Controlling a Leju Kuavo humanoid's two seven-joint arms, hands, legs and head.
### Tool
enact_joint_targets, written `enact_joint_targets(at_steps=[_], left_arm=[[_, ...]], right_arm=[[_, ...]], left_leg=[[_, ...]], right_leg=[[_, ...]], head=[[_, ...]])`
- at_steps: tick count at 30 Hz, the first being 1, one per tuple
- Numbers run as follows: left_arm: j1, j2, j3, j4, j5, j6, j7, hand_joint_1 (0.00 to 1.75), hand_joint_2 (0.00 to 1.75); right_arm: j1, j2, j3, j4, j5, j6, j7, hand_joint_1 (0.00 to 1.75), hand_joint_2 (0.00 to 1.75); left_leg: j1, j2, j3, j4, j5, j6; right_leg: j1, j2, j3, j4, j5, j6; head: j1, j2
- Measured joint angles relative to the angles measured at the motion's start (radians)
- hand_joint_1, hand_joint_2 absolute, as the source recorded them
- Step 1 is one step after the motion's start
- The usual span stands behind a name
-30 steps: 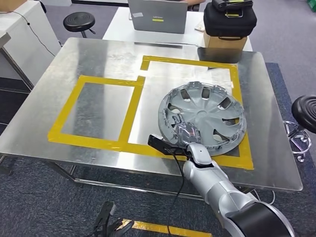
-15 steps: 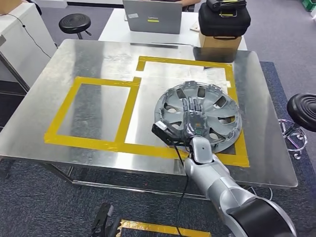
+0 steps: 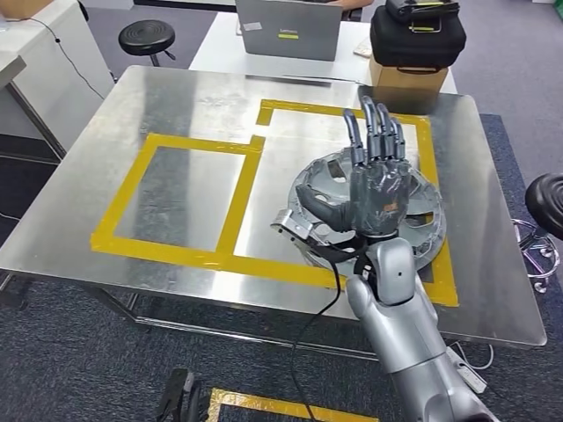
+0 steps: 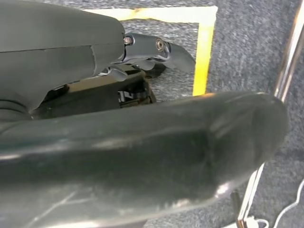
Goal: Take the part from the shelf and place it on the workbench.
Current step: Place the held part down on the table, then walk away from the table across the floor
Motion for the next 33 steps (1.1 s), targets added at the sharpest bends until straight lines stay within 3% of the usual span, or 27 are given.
enact_joint_targets(at_steps=[4,6,8,10,11,13,14,16,19,21,23,24,25,26,28,30,33], left_arm=[[0.004,0.002,0.010,0.000,0.007,0.003,-0.002,0.00,0.00],[0.005,0.003,0.012,0.000,0.018,0.007,-0.005,0.00,0.00],[0.008,0.004,0.019,0.000,0.033,0.013,-0.013,0.00,0.00],[0.013,0.006,0.030,0.000,0.051,0.016,-0.023,0.00,0.00],[0.015,0.007,0.037,0.000,0.066,0.016,-0.033,0.00,0.00],[0.018,0.009,0.060,0.000,0.116,0.017,-0.063,0.00,0.00],[0.019,0.010,0.077,0.000,0.145,0.018,-0.081,0.00,0.00],[0.022,0.012,0.114,0.000,0.192,0.015,-0.108,0.00,0.00],[0.033,0.015,0.158,0.000,0.226,-0.009,-0.119,0.00,0.00],[0.036,0.015,0.178,0.000,0.237,-0.024,-0.121,0.00,0.00],[0.038,0.016,0.194,0.000,0.261,-0.049,-0.123,0.00,0.00],[0.040,0.018,0.203,0.000,0.276,-0.067,-0.124,0.00,0.00],[0.042,0.019,0.212,0.000,0.290,-0.084,-0.122,0.00,0.00],[0.045,0.019,0.221,0.000,0.299,-0.097,-0.119,0.00,0.00],[0.049,0.019,0.233,0.000,0.309,-0.115,-0.108,0.00,0.00],[0.051,0.018,0.241,0.000,0.315,-0.132,-0.095,0.00,0.00],[0.052,0.018,0.253,0.000,0.313,-0.146,-0.069,0.00,0.00]], right_arm=[[0.062,0.022,-0.043,-0.174,-0.094,0.000,-0.121,0.00,0.00],[0.098,0.056,-0.067,-0.246,-0.215,0.000,-0.257,0.00,0.00],[0.155,0.093,-0.085,-0.317,-0.358,0.001,-0.384,0.00,0.00],[0.222,0.113,-0.087,-0.390,-0.493,0.001,-0.462,0.00,0.00],[0.256,0.117,-0.080,-0.431,-0.567,0.001,-0.497,0.00,0.00],[0.329,0.116,-0.042,-0.526,-0.708,0.002,-0.565,0.00,0.00],[0.366,0.111,-0.010,-0.578,-0.754,0.002,-0.591,0.00,0.00],[0.430,0.098,0.065,-0.668,-0.773,0.003,-0.612,0.00,0.00],[0.499,0.086,0.145,-0.758,-0.741,0.003,-0.610,0.00,0.00],[0.526,0.082,0.160,-0.784,-0.737,0.003,-0.598,0.00,0.00],[0.540,0.074,0.172,-0.792,-0.758,0.003,-0.591,0.00,0.00],[0.546,0.068,0.181,-0.793,-0.771,0.003,-0.587,0.00,0.00],[0.550,0.063,0.191,-0.793,-0.784,0.003,-0.584,0.00,0.00],[0.554,0.059,0.198,-0.794,-0.790,0.003,-0.580,0.00,0.00],[0.559,0.058,0.201,-0.795,-0.795,0.003,-0.577,0.00,0.00],[0.563,0.058,0.200,-0.796,-0.795,0.003,-0.577,0.00,0.00],[0.570,0.060,0.197,-0.797,-0.790,0.003,-0.577,0.00,0.00]], left_leg=[[0.002,0.003,-0.001,0.004,-0.010,-0.023],[0.001,0.006,-0.036,0.082,-0.059,-0.031],[0.001,0.006,-0.096,0.204,-0.113,-0.035],[0.001,0.007,-0.118,0.246,-0.111,-0.034],[0.001,0.007,-0.102,0.215,-0.086,-0.033],[0.001,0.007,-0.038,0.096,-0.028,-0.029],[0.001,0.006,-0.010,0.043,-0.013,-0.025],[-0.001,0.005,0.015,-0.005,-0.010,-0.016],[0.001,0.005,0.019,-0.011,-0.009,0.002],[0.004,0.006,0.021,-0.012,-0.007,0.012],[0.003,0.007,0.022,-0.012,-0.007,0.016],[0.002,0.008,0.022,-0.012,-0.007,0.017],[0.002,0.008,0.022,-0.012,-0.008,0.017],[0.001,0.009,0.023,-0.012,-0.008,0.017],[0.001,0.008,0.026,-0.012,-0.008,0.014],[-0.002,0.006,0.028,-0.011,-0.009,0.005],[-0.001,0.006,0.029,-0.016,-0.005,-0.014]], right_leg=[[0.000,0.004,0.005,-0.011,0.001,-0.023],[-0.003,0.002,0.009,-0.014,0.001,-0.033],[-0.002,0.000,0.011,-0.014,-0.001,-0.039],[-0.001,-0.001,0.013,-0.014,-0.002,-0.040],[-0.002,-0.001,0.014,-0.014,-0.003,-0.040],[0.000,0.000,0.016,-0.012,-0.006,-0.034],[0.002,0.001,0.016,-0.010,-0.008,-0.030],[0.006,0.003,0.015,-0.010,-0.009,-0.019],[0.003,0.003,0.014,-0.003,-0.020,-0.003],[0.002,0.001,-0.018,0.074,-0.071,0.005],[0.002,0.001,-0.074,0.202,-0.135,0.009],[0.002,0.001,-0.092,0.246,-0.149,0.010],[0.002,0.001,-0.094,0.256,-0.146,0.010],[0.002,0.001,-0.077,0.228,-0.126,0.009],[0.002,0.000,-0.003,0.099,-0.070,0.006],[0.003,0.002,0.051,0.003,-0.044,-0.002],[0.007,0.006,0.059,-0.017,-0.038,-0.021]], head=[[-0.004,0.000],[-0.006,0.000],[-0.008,0.000],[-0.008,0.000],[-0.008,0.000],[-0.008,0.000],[-0.008,0.000],[-0.008,0.000],[-0.004,0.000],[0.002,0.000],[0.007,0.000],[0.007,0.000],[0.008,0.000],[0.008,0.000],[0.008,0.000],[0.008,0.000],[0.008,0.000]])
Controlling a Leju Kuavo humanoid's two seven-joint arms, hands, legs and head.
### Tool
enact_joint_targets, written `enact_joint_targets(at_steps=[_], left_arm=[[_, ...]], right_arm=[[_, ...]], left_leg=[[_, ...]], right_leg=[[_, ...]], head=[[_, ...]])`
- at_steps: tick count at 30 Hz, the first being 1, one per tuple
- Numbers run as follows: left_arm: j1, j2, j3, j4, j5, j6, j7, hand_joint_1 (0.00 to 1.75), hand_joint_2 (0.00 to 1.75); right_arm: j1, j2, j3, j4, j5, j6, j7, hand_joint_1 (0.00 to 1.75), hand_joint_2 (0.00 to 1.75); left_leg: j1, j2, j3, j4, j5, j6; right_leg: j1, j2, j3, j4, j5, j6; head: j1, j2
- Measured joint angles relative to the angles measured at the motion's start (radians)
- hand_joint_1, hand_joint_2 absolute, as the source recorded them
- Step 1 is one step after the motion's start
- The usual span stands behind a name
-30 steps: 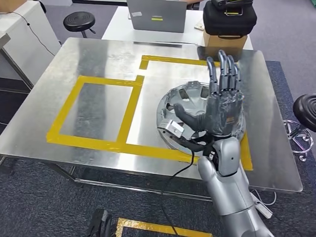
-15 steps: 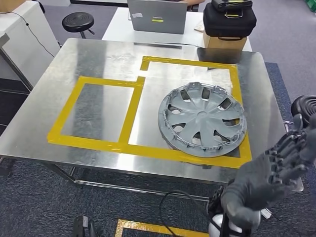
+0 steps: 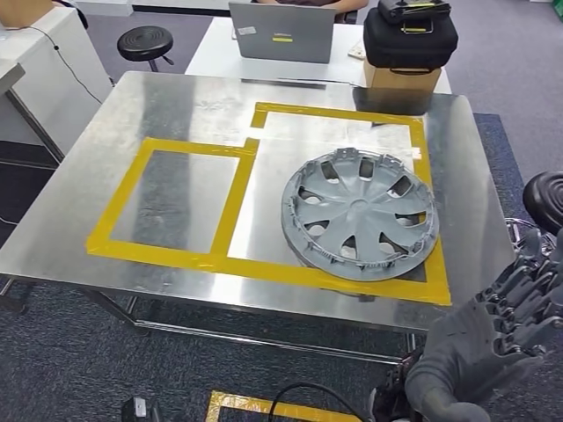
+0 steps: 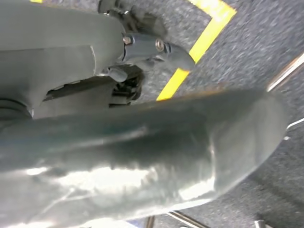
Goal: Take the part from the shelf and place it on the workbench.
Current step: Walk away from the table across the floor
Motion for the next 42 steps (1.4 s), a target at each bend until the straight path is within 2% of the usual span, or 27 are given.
enact_joint_targets(at_steps=[2,3,5,6,7,8,9,10,12,14,16,17,18,21,22,23,24,26,27,29,31,33,36,37,38,39,42], left_arm=[[0.000,-0.002,0.003,0.000,-0.013,0.015,0.013,0.00,0.00],[0.000,-0.002,0.003,0.000,-0.021,0.026,0.016,0.00,0.00],[0.001,-0.003,0.003,0.000,-0.036,0.046,0.019,0.00,0.00],[0.002,-0.003,0.003,0.000,-0.043,0.055,0.019,0.00,0.00],[0.003,-0.003,0.002,0.000,-0.051,0.064,0.019,0.00,0.00],[0.004,-0.002,0.002,0.000,-0.057,0.073,0.019,0.00,0.00],[0.004,-0.002,0.001,0.000,-0.063,0.080,0.019,0.00,0.00],[0.004,-0.002,-0.001,0.000,-0.068,0.086,0.020,0.00,0.00],[0.003,-0.003,-0.004,0.000,-0.076,0.091,0.022,0.00,0.00],[0.004,-0.004,-0.007,0.000,-0.080,0.087,0.027,0.00,0.00],[0.007,-0.004,-0.011,0.000,-0.082,0.073,0.035,0.00,0.00],[0.008,-0.004,-0.015,0.000,-0.084,0.064,0.040,0.00,0.00],[0.008,-0.004,-0.018,0.000,-0.086,0.057,0.047,0.00,0.00],[0.010,-0.003,-0.021,0.000,-0.089,0.048,0.061,0.00,0.00],[0.011,-0.002,-0.021,0.000,-0.089,0.047,0.064,0.00,0.00],[0.012,-0.002,-0.021,0.000,-0.089,0.047,0.068,0.00,0.00],[0.012,-0.001,-0.021,0.000,-0.088,0.047,0.071,0.00,0.00],[0.012,0.000,-0.021,0.000,-0.083,0.046,0.078,0.00,0.00],[0.012,0.000,-0.021,0.000,-0.080,0.046,0.082,0.00,0.00],[0.012,0.001,-0.021,0.000,-0.076,0.046,0.088,0.00,0.00],[0.012,0.001,-0.020,0.000,-0.076,0.047,0.093,0.00,0.87],[0.011,0.001,-0.020,0.000,-0.076,0.049,0.094,0.00,1.75],[0.011,0.003,-0.020,0.000,-0.076,0.055,0.094,0.00,1.75],[0.011,0.004,-0.020,0.000,-0.077,0.057,0.093,0.00,1.75],[0.010,0.004,-0.020,0.000,-0.077,0.060,0.092,0.00,1.75],[0.010,0.004,-0.020,0.000,-0.077,0.062,0.091,0.00,1.75],[0.007,0.004,-0.020,0.000,-0.078,0.068,0.089,0.00,1.75]], right_arm=[[0.004,0.003,-0.005,-0.003,0.008,0.000,0.000,0.00,0.00],[0.006,0.005,-0.008,-0.004,0.012,0.000,0.000,0.00,0.00],[0.009,0.006,-0.012,-0.004,0.014,0.000,0.000,0.00,0.00],[0.011,0.006,-0.014,-0.004,0.013,0.001,-0.001,0.00,0.00],[0.014,0.006,-0.016,-0.004,0.012,0.001,-0.002,0.00,0.00],[0.018,0.006,-0.018,-0.004,0.011,0.001,-0.003,0.00,0.00],[0.022,0.007,-0.020,-0.004,0.010,0.001,-0.004,0.00,0.00],[0.026,0.007,-0.023,-0.004,0.009,0.001,-0.006,0.00,0.00],[0.035,0.009,-0.030,-0.002,0.010,0.001,-0.011,0.00,0.00],[0.046,0.009,-0.039,0.003,0.011,0.001,-0.018,0.00,0.00],[0.053,0.009,-0.045,0.009,0.010,0.001,-0.023,0.00,0.00],[0.055,0.009,-0.047,0.012,0.010,0.001,-0.025,0.00,0.00],[0.058,0.009,-0.050,0.016,0.010,0.001,-0.028,0.00,0.00],[0.066,0.009,-0.058,0.031,0.006,0.001,-0.034,0.00,0.00],[0.068,0.009,-0.061,0.037,0.004,0.001,-0.035,0.00,0.00],[0.070,0.009,-0.063,0.042,0.003,0.001,-0.036,0.00,0.00],[0.070,0.009,-0.064,0.045,0.002,0.001,-0.036,0.00,0.00],[0.071,0.009,-0.066,0.051,0.001,0.001,-0.036,0.00,0.00],[0.071,0.009,-0.066,0.054,-0.001,0.001,-0.036,0.00,0.00],[0.072,0.009,-0.066,0.059,-0.004,0.001,-0.037,0.00,0.00],[0.072,0.009,-0.066,0.063,-0.006,0.001,-0.036,0.00,0.00],[0.072,0.009,-0.066,0.065,-0.007,0.001,-0.036,0.00,0.00],[0.072,0.009,-0.066,0.072,-0.010,0.001,-0.037,0.00,0.00],[0.071,0.009,-0.066,0.075,-0.012,0.001,-0.037,0.00,0.00],[0.071,0.009,-0.066,0.078,-0.013,0.001,-0.037,0.00,0.00],[0.071,0.009,-0.066,0.081,-0.015,0.001,-0.037,0.00,0.00],[0.070,0.009,-0.066,0.086,-0.016,0.001,-0.037,0.00,0.00]], left_leg=[[0.001,0.001,-0.010,0.024,-0.021,-0.010],[0.001,0.001,-0.028,0.063,-0.047,-0.014],[0.000,0.002,-0.087,0.190,-0.111,-0.020],[0.000,0.002,-0.113,0.244,-0.130,-0.021],[0.000,0.002,-0.126,0.271,-0.131,-0.021],[0.000,0.002,-0.122,0.261,-0.113,-0.020],[0.000,0.002,-0.099,0.216,-0.081,-0.018],[0.000,0.003,-0.066,0.152,-0.047,-0.016],[0.000,0.003,-0.008,0.037,-0.009,-0.010],[-0.002,0.002,0.008,-0.002,-0.009,0.001],[-0.001,0.002,0.006,-0.002,-0.006,0.014],[0.001,0.002,0.007,-0.004,-0.005,0.020],[0.002,0.002,0.007,-0.005,-0.004,0.025],[0.001,0.003,0.007,-0.005,-0.005,0.032],[0.001,0.004,0.007,-0.005,-0.005,0.033],[0.001,0.004,0.008,-0.005,-0.005,0.032],[0.001,0.003,0.009,-0.005,-0.005,0.032],[-0.001,0.001,0.012,-0.003,-0.006,0.027],[-0.003,0.000,0.011,-0.002,-0.006,0.023],[-0.006,-0.001,0.009,-0.002,-0.002,0.011],[-0.004,-0.001,0.008,-0.004,-0.001,0.000],[-0.003,0.000,-0.008,0.030,-0.034,-0.010],[-0.003,0.002,-0.079,0.204,-0.139,-0.018],[-0.003,0.002,-0.094,0.248,-0.156,-0.018],[-0.003,0.002,-0.093,0.259,-0.155,-0.017],[-0.003,0.002,-0.074,0.235,-0.136,-0.015],[-0.003,0.001,0.038,0.052,-0.066,-0.006]], right_leg=[[-0.003,-0.001,0.002,-0.006,0.005,-0.012],[-0.005,-0.003,0.003,-0.008,0.007,-0.017],[-0.005,-0.005,0.002,-0.008,0.007,-0.022],[-0.005,-0.005,0.002,-0.008,0.007,-0.023],[-0.005,-0.005,0.002,-0.008,0.007,-0.023],[-0.005,-0.005,0.002,-0.008,0.007,-0.023],[-0.005,-0.004,0.003,-0.008,0.006,-0.022],[-0.005,-0.004,0.004,-0.008,0.006,-0.020],[-0.001,-0.003,0.002,-0.004,0.004,-0.011],[0.003,-0.003,0.000,-0.005,0.004,0.001],[0.001,-0.003,0.000,-0.005,0.002,0.011],[0.000,-0.004,-0.007,0.010,-0.010,0.016],[-0.001,-0.005,-0.023,0.045,-0.033,0.021],[-0.001,-0.006,-0.112,0.233,-0.120,0.029],[-0.001,-0.006,-0.129,0.268,-0.126,0.030],[-0.002,-0.006,-0.129,0.264,-0.112,0.030],[-0.002,-0.006,-0.108,0.222,-0.082,0.029],[-0.004,-0.006,-0.040,0.086,-0.020,0.027],[-0.004,-0.005,-0.014,0.035,-0.003,0.024],[-0.003,-0.001,-0.001,0.002,0.002,0.013],[-0.003,0.000,-0.004,0.000,0.009,-0.001],[-0.006,-0.003,-0.007,-0.004,0.016,-0.014],[-0.005,-0.007,-0.019,-0.005,0.026,-0.026],[-0.005,-0.008,-0.025,-0.005,0.030,-0.027],[-0.004,-0.008,-0.030,-0.005,0.034,-0.026],[-0.004,-0.007,-0.035,-0.005,0.038,-0.024],[-0.001,-0.006,-0.047,-0.001,0.050,-0.012]], head=[[-0.002,0.000],[-0.004,0.000],[-0.007,0.000],[-0.007,0.000],[-0.008,0.000],[-0.008,0.000],[-0.008,0.000],[-0.008,0.000],[-0.009,0.000],[-0.008,0.000],[-0.007,0.000],[-0.005,0.000],[-0.002,0.000],[0.004,0.000],[0.005,0.000],[0.005,0.000],[0.005,0.000],[0.006,0.000],[0.005,0.000],[0.004,0.000],[0.004,0.000],[0.002,0.000],[-0.002,0.000],[-0.003,0.000],[-0.003,0.000],[-0.003,0.000],[-0.004,0.000]])
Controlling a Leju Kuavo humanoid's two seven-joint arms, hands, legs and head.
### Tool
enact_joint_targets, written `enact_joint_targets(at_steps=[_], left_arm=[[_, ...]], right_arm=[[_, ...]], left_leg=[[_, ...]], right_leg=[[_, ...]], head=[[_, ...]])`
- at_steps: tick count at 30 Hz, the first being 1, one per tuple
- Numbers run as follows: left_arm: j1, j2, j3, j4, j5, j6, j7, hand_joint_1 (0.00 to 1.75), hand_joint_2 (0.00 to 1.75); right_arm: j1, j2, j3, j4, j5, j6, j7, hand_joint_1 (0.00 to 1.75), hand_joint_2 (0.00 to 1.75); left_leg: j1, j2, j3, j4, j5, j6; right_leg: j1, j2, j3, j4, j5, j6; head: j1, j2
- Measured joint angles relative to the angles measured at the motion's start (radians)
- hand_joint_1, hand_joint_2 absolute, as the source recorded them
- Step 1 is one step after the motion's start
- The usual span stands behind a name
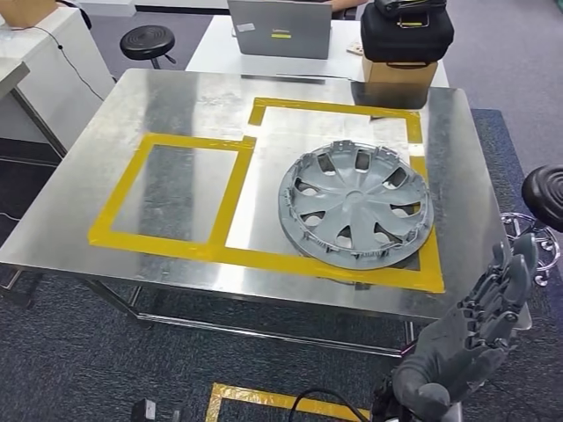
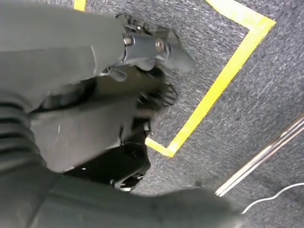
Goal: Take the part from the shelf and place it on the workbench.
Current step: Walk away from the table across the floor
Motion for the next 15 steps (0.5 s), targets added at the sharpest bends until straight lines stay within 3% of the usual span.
enact_joint_targets(at_steps=[2,4,5,7,9,10,11,12,15], left_arm=[[-0.002,-0.001,0.000,0.000,-0.001,0.002,-0.001,0.00,1.75],[0.001,-0.002,0.000,0.000,0.000,0.002,-0.001,0.00,1.75],[0.003,-0.002,0.000,0.000,0.000,0.003,-0.001,0.00,1.75],[0.004,-0.002,0.000,0.000,0.001,0.003,-0.001,0.00,1.75],[0.004,-0.002,0.000,0.000,0.001,0.002,-0.001,0.00,1.75],[0.004,-0.002,0.000,0.000,0.001,0.002,-0.002,0.00,1.75],[0.004,-0.002,0.000,0.000,0.001,0.002,-0.002,0.00,1.75],[0.004,-0.002,0.001,0.000,0.001,0.002,-0.004,0.00,1.75],[0.004,-0.002,0.001,0.000,0.002,0.002,-0.011,0.00,1.75]], right_arm=[[0.000,0.000,0.000,0.001,0.000,0.000,0.000,0.00,0.00],[0.000,0.000,-0.001,0.003,0.000,0.000,0.000,0.00,0.00],[0.000,0.000,-0.002,0.003,0.000,0.000,0.000,0.00,0.00],[0.000,-0.001,-0.002,0.005,0.000,0.000,0.000,0.00,0.00],[0.000,-0.001,-0.002,0.007,0.000,0.000,0.000,0.00,0.00],[0.000,-0.002,-0.002,0.008,0.000,0.000,0.000,0.00,0.00],[-0.001,-0.002,-0.002,0.009,0.000,0.000,0.000,0.00,0.00],[-0.001,-0.002,-0.002,0.010,0.000,0.000,0.000,0.00,0.00],[-0.002,-0.003,-0.002,0.011,0.001,0.000,0.000,0.00,0.00]], left_leg=[[-0.002,-0.001,0.030,-0.061,0.013,0.009],[-0.003,-0.001,0.023,-0.066,0.022,0.022],[-0.002,0.001,0.019,-0.068,0.028,0.029],[0.000,0.004,0.007,-0.070,0.043,0.041],[0.000,0.007,-0.010,-0.070,0.056,0.046],[0.000,0.008,-0.019,-0.069,0.063,0.046],[-0.001,0.009,-0.027,-0.069,0.070,0.045],[-0.001,0.009,-0.035,-0.068,0.077,0.043],[-0.001,0.008,-0.053,-0.067,0.095,0.033]], right_leg=[[0.004,-0.001,-0.007,0.001,0.010,0.011],[0.002,-0.002,-0.012,-0.002,0.020,0.023],[0.000,-0.002,-0.017,0.004,0.011,0.028],[-0.001,-0.002,-0.043,0.069,-0.050,0.037],[-0.001,-0.002,-0.080,0.196,-0.138,0.044],[-0.001,-0.002,-0.090,0.247,-0.164,0.045],[-0.001,-0.002,-0.084,0.266,-0.170,0.046],[-0.002,-0.002,-0.059,0.248,-0.159,0.046],[-0.002,-0.001,0.087,0.052,-0.105,0.041]], head=[[0.000,0.000],[0.000,0.000],[0.000,0.000],[0.004,0.000],[0.007,0.000],[0.007,0.000],[0.007,0.000],[0.006,0.000],[0.006,0.000]])
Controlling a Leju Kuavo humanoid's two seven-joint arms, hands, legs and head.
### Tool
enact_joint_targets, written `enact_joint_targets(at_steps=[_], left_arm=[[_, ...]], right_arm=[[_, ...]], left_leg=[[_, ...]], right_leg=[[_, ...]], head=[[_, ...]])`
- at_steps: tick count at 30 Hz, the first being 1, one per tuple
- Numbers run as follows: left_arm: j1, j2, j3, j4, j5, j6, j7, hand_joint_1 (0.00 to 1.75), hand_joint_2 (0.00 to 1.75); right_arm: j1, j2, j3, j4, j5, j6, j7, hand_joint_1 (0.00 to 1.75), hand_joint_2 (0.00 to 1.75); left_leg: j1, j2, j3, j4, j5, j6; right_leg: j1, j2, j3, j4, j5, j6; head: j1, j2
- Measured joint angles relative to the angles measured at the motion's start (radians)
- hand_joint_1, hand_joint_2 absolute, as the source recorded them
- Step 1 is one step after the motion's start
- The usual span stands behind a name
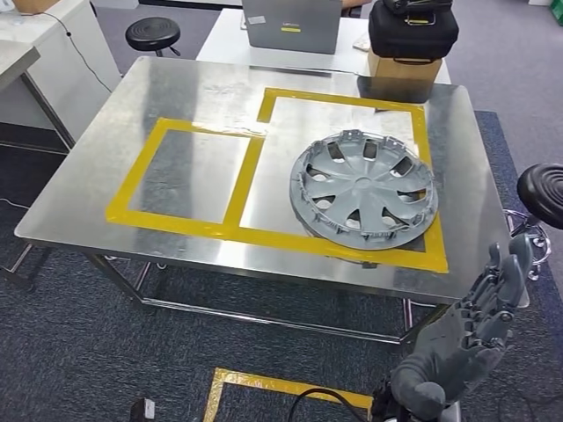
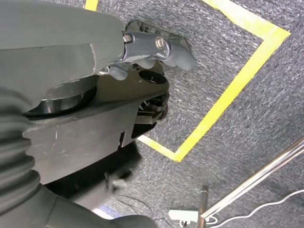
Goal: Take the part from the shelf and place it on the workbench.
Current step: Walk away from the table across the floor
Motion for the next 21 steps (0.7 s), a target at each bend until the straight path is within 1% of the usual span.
enact_joint_targets(at_steps=[1,2,4,5,6,7,8,9,10,11,12,13,14,15,16,17,18,19,20,21], left_arm=[[0.000,0.000,0.000,0.000,0.001,0.000,-0.002,0.00,1.75],[0.000,0.001,0.000,0.000,0.002,0.000,-0.003,0.00,1.75],[0.000,0.001,0.000,0.000,0.003,0.001,-0.004,0.00,1.75],[0.000,0.001,0.000,0.000,0.003,0.001,-0.004,0.00,1.75],[0.000,0.001,0.000,0.000,0.003,0.002,-0.004,0.00,1.75],[0.000,0.001,0.000,0.000,0.003,0.002,-0.004,0.00,1.75],[0.000,0.002,0.000,0.000,0.003,0.002,-0.004,0.00,1.75],[-0.001,0.002,0.000,0.000,0.003,0.002,-0.004,0.00,1.75],[-0.001,0.002,0.000,0.000,0.003,0.003,-0.004,0.00,1.75],[-0.001,0.002,0.000,0.000,0.003,0.003,-0.004,0.00,1.75],[-0.001,0.003,0.000,0.000,0.003,0.002,-0.004,0.00,1.75],[-0.001,0.003,0.000,0.000,0.003,0.002,-0.004,0.00,1.75],[-0.002,0.003,0.000,0.000,0.003,0.002,-0.004,0.00,1.75],[-0.004,0.002,0.000,0.000,0.003,0.001,-0.004,0.00,1.75],[-0.006,0.002,0.000,0.000,0.003,0.001,-0.005,0.00,1.75],[-0.008,0.002,0.000,0.000,0.003,0.000,-0.005,0.00,1.75],[-0.009,0.002,0.000,0.000,0.004,-0.001,-0.005,0.00,1.75],[-0.008,0.001,0.000,0.000,0.005,-0.003,-0.005,0.00,1.75],[-0.007,0.001,0.001,0.000,0.006,-0.004,-0.006,0.00,1.75],[-0.005,0.000,0.001,0.000,0.007,-0.005,-0.006,0.00,1.75]], right_arm=[[0.000,0.000,0.000,0.000,0.000,0.000,0.000,0.00,0.00],[0.000,0.000,0.000,0.001,0.001,0.000,0.000,0.00,0.00],[0.000,0.000,0.001,0.002,0.001,0.000,0.000,0.00,0.00],[-0.001,0.000,0.001,0.003,0.002,0.000,-0.001,0.00,0.00],[-0.001,0.000,0.001,0.003,0.002,0.000,-0.001,0.00,0.00],[-0.001,0.000,0.001,0.003,0.002,0.000,-0.001,0.00,0.00],[-0.001,0.000,0.002,0.003,0.002,0.000,-0.001,0.00,0.00],[-0.001,0.000,0.002,0.004,0.002,0.000,-0.001,0.00,0.00],[-0.001,0.000,0.002,0.004,0.002,0.000,-0.001,0.00,0.00],[-0.001,0.000,0.002,0.005,0.002,0.000,-0.001,0.00,0.00],[-0.001,0.000,0.002,0.005,0.002,0.000,-0.001,0.00,0.00],[-0.001,0.000,0.002,0.005,0.002,0.000,-0.001,0.00,0.00],[-0.001,0.000,0.002,0.005,0.002,0.000,-0.001,0.00,0.00],[-0.001,0.000,0.002,0.005,0.002,0.000,-0.001,0.00,0.00],[-0.001,0.000,0.002,0.005,0.002,0.000,-0.001,0.00,0.00],[-0.001,0.000,0.002,0.005,0.002,0.000,-0.001,0.00,0.00],[-0.001,0.000,0.002,0.006,0.002,0.000,-0.001,0.00,0.00],[-0.001,0.000,0.002,0.006,0.003,0.000,-0.001,0.00,0.00],[-0.001,0.000,0.001,0.006,0.003,0.000,-0.001,0.00,0.00],[-0.001,0.000,0.001,0.006,0.003,0.000,-0.001,0.00,0.00]], left_leg=[[-0.001,0.000,-0.003,0.000,0.006,-0.006],[-0.002,-0.001,-0.005,0.001,0.012,-0.012],[-0.002,-0.001,-0.007,-0.002,0.025,-0.024],[-0.001,-0.001,-0.011,0.001,0.020,-0.029],[-0.001,-0.001,-0.019,0.016,-0.001,-0.034],[0.000,-0.001,-0.034,0.052,-0.039,-0.039],[0.000,0.000,-0.053,0.105,-0.088,-0.043],[0.000,0.000,-0.073,0.170,-0.134,-0.045],[0.000,0.000,-0.087,0.229,-0.164,-0.047],[0.000,0.000,-0.089,0.263,-0.171,-0.047],[0.000,0.000,-0.076,0.266,-0.160,-0.045],[0.000,0.000,-0.045,0.236,-0.136,-0.042],[-0.001,0.000,0.001,0.178,-0.112,-0.038],[-0.002,0.000,0.056,0.108,-0.098,-0.034],[-0.004,-0.001,0.102,0.042,-0.095,-0.028],[-0.005,-0.001,0.132,-0.005,-0.097,-0.023],[-0.008,-0.001,0.144,-0.030,-0.099,-0.018],[-0.008,-0.001,0.140,-0.039,-0.096,-0.011],[-0.008,0.000,0.133,-0.039,-0.087,-0.004],[-0.007,0.001,0.126,-0.040,-0.077,0.003]], right_leg=[[0.001,0.002,0.032,-0.049,0.007,-0.004],[0.002,0.003,0.044,-0.073,0.007,-0.010],[0.004,0.005,0.033,-0.076,0.017,-0.026],[0.003,0.004,0.026,-0.077,0.024,-0.035],[0.002,0.002,0.020,-0.078,0.032,-0.044],[0.001,0.001,0.011,-0.079,0.043,-0.051],[0.001,0.000,0.000,-0.079,0.053,-0.056],[0.002,0.000,-0.013,-0.078,0.063,-0.059],[0.003,0.000,-0.027,-0.078,0.074,-0.059],[0.004,-0.001,-0.041,-0.077,0.084,-0.059],[0.005,-0.001,-0.055,-0.077,0.094,-0.058],[0.005,0.000,-0.068,-0.077,0.104,-0.056],[0.006,0.000,-0.078,-0.076,0.114,-0.054],[0.007,0.000,-0.087,-0.076,0.122,-0.050],[0.009,0.000,-0.094,-0.074,0.131,-0.046],[0.010,-0.001,-0.100,-0.074,0.141,-0.042],[0.010,-0.002,-0.104,-0.076,0.150,-0.036],[0.009,-0.003,-0.107,-0.078,0.160,-0.031],[0.007,-0.003,-0.110,-0.079,0.160,-0.025],[0.006,-0.003,-0.117,-0.068,0.143,-0.019]], head=[[0.000,0.000],[-0.001,0.000],[0.000,0.000],[0.000,0.000],[-0.001,0.000],[-0.003,0.000],[-0.005,0.000],[-0.007,0.000],[-0.008,0.000],[-0.008,0.000],[-0.008,0.000],[-0.008,0.000],[-0.008,0.000],[-0.008,0.000],[-0.008,0.000],[-0.008,0.000],[-0.008,0.000],[-0.008,0.000],[-0.008,0.000],[-0.008,0.000]])
